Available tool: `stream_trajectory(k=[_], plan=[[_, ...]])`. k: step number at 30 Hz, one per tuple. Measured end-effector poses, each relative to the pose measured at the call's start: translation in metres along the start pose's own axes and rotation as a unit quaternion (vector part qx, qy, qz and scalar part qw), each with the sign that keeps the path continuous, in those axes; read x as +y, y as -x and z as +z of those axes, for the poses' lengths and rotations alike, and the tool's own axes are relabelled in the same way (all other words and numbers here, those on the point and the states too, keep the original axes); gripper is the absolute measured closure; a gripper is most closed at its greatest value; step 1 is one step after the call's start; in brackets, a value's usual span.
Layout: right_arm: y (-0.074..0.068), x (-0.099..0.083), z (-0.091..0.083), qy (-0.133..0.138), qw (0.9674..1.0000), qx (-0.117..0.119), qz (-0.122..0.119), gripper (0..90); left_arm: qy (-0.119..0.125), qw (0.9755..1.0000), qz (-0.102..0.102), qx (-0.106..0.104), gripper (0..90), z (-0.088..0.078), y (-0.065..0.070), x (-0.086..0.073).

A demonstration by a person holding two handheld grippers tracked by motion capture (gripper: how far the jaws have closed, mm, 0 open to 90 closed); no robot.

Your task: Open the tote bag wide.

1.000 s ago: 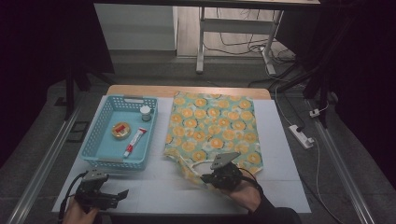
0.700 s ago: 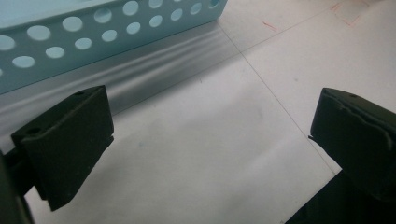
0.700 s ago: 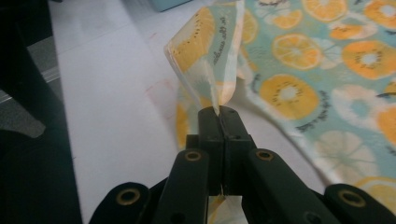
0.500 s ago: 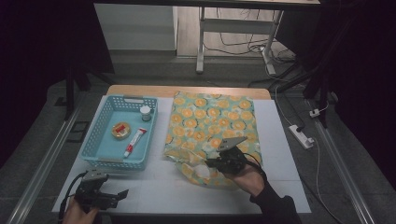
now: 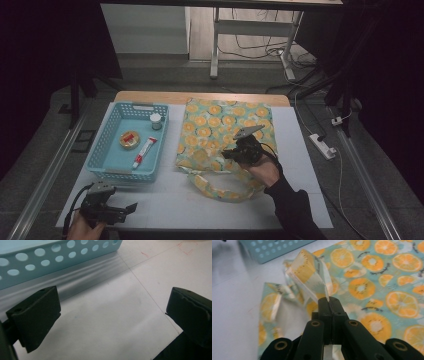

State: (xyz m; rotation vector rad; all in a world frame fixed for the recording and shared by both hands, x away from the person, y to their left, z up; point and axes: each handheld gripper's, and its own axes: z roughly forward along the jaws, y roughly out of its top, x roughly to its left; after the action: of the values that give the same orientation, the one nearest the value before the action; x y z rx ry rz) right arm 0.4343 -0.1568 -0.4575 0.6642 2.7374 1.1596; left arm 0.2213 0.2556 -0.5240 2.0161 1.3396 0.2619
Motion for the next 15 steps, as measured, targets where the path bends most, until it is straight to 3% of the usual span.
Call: stream_trajectory(k=[15], plan=[[0.052,0.018,0.022,0.003,0.9994,-0.021,0.028,89.7,0.000,1.0000,-0.003,-0.002,0.0,0.000,-0.001,0.000]])
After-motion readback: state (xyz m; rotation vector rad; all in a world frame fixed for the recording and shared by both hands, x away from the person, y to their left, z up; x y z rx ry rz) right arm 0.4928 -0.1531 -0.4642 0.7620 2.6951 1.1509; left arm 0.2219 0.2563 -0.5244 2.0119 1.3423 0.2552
